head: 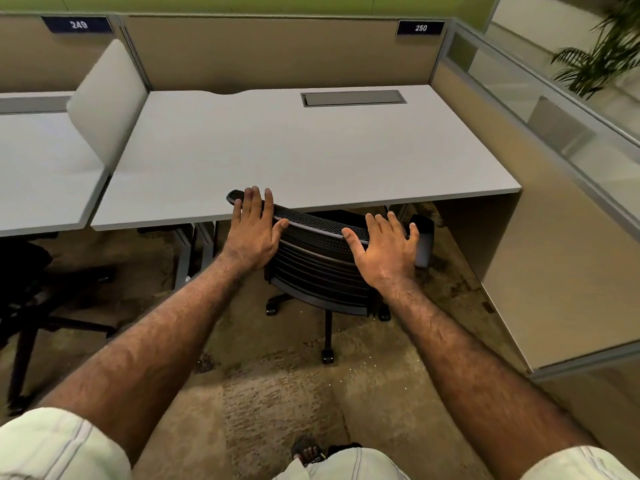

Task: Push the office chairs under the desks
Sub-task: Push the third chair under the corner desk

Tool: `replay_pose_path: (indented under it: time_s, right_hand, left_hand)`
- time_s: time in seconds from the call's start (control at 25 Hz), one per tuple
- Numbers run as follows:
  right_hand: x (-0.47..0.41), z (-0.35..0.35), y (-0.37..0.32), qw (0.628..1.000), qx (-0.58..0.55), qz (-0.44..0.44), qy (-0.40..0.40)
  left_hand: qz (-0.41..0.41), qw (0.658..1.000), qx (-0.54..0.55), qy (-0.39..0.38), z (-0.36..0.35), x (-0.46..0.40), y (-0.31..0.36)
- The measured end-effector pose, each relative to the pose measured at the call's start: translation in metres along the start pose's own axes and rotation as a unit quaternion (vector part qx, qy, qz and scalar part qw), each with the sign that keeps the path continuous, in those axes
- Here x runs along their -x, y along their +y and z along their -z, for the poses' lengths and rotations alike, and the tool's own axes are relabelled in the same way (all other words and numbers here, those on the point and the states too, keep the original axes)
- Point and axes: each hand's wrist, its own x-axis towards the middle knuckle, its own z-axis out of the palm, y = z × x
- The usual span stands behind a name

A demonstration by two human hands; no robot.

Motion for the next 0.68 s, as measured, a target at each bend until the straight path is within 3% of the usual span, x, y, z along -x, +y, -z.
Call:
replay_pose_path:
  time_s: [0.16, 0.4, 0.52, 0.68]
  right_hand:
    - [0.009, -0.001, 0.008, 0.998, 0.032, 0.058, -0.004]
    - [0.043, -0.021, -0.007, 0.964, 0.046, 0.254, 0.062]
    - [0.056, -0.035, -0.027, 0.944, -0.005, 0.327, 0.034]
    - [0.074, -0.062, -0.068, 0.918, -0.023, 0.392, -0.059]
  left_hand:
    - [-0.004, 0.999, -0.024, 0.022, -0.005, 0.025, 0.005]
    - [0.009, 0.998, -0.061, 0.023, -0.034, 0.086, -0.005]
    - [0.048, 0.997, -0.053, 0.024, -0.047, 0.112, -0.010]
    - [0.123, 0.991, -0.035, 0.035, -0.059, 0.158, -0.029]
